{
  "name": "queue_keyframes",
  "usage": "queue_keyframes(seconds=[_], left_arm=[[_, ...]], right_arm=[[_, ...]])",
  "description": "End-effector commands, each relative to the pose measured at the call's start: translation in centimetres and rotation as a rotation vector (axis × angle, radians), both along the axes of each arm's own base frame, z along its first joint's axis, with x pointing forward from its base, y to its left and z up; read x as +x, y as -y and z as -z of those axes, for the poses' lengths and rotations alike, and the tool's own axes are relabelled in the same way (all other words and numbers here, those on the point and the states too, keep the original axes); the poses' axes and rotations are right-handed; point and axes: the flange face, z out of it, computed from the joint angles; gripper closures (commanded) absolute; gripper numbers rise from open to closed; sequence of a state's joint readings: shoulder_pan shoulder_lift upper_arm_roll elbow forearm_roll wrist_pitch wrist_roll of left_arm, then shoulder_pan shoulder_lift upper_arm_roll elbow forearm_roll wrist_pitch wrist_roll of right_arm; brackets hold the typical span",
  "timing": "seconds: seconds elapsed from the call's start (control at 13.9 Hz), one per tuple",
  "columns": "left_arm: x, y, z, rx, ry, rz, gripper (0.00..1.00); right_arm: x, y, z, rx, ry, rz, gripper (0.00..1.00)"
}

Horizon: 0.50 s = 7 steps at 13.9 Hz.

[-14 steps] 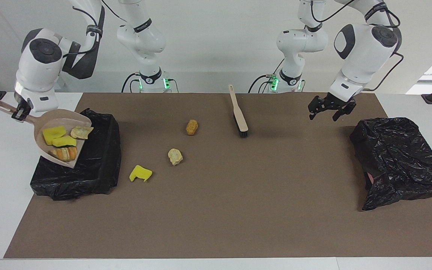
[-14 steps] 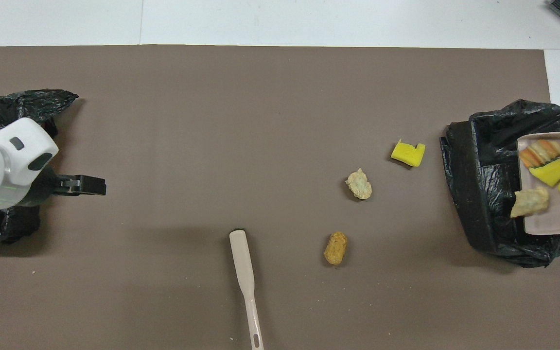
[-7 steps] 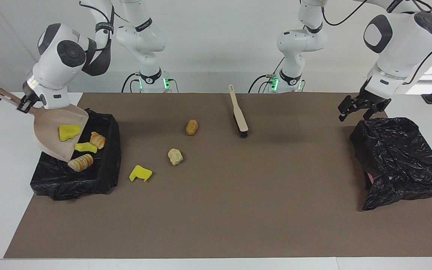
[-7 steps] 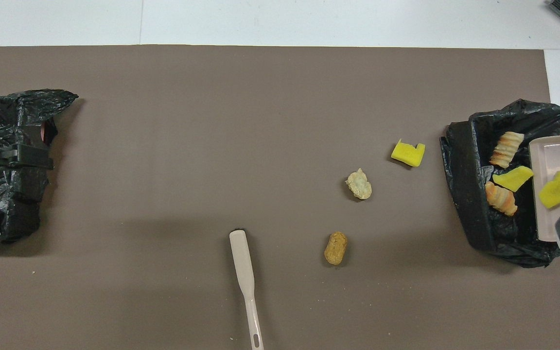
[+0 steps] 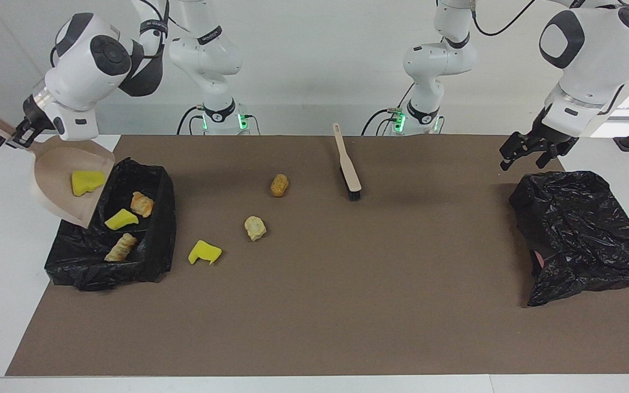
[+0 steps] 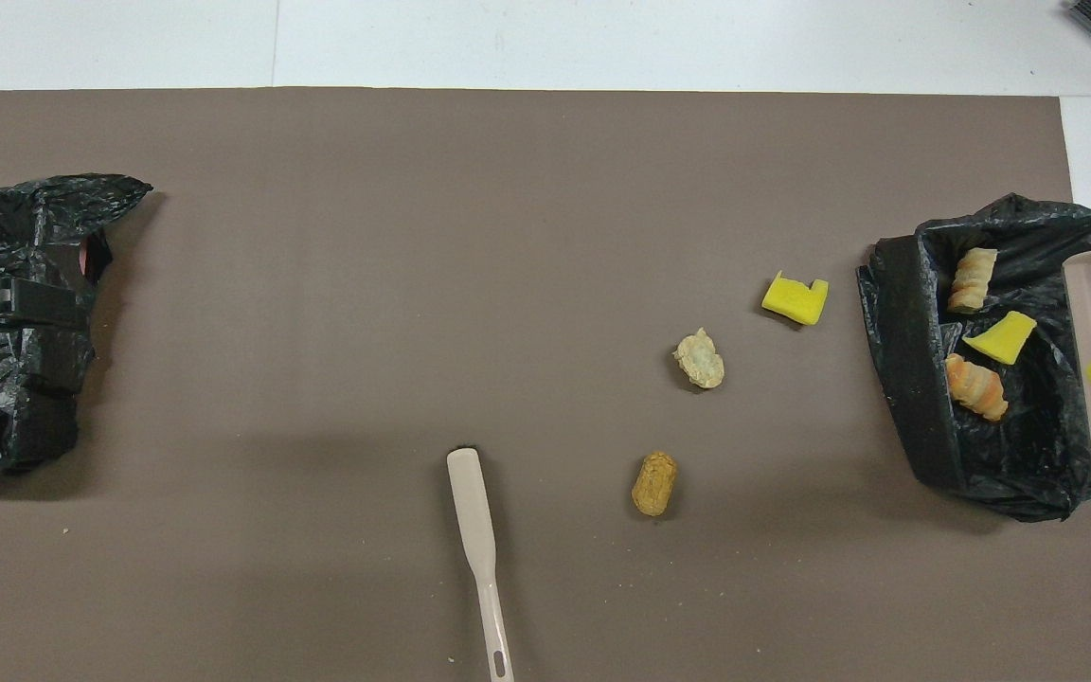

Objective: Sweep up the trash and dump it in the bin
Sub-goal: 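Tip the dustpan over the black bag with the right gripper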

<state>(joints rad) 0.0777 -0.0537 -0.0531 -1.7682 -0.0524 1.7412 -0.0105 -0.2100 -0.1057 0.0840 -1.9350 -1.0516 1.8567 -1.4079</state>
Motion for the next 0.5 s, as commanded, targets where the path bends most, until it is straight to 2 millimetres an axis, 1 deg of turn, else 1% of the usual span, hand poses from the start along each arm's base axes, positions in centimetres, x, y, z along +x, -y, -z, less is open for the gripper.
queue_keyframes(seconds=[0.0, 0.07, 0.22, 0.29, 0.36, 0.43], left_arm=[[-0.2, -0.1, -0.2, 0.018, -0.030, 0.007, 0.00], [0.0, -0.1, -0.2, 0.018, -0.024, 0.004, 0.00], [-0.1, 0.1, -0.3, 0.018, -0.027, 0.006, 0.00], [0.0, -0.1, -0.3, 0.018, -0.021, 0.004, 0.00], [0.0, -0.2, -0.3, 0.018, -0.016, 0.002, 0.00], [0.1, -0.2, -0.3, 0.018, -0.013, 0.000, 0.00]], right_arm=[[-0.3, -1.5, -0.6, -0.106, -0.031, -0.061, 1.00], [-0.1, -2.0, -0.4, -0.127, -0.027, -0.080, 1.00], [-0.2, -2.5, 0.8, -0.175, 0.000, -0.090, 1.00], [-0.6, -2.7, 0.8, -0.188, 0.018, -0.085, 1.00], [-0.7, -2.7, 0.7, -0.199, 0.019, -0.081, 1.00], [-0.6, -3.1, 0.6, -0.205, 0.016, -0.087, 1.00]])
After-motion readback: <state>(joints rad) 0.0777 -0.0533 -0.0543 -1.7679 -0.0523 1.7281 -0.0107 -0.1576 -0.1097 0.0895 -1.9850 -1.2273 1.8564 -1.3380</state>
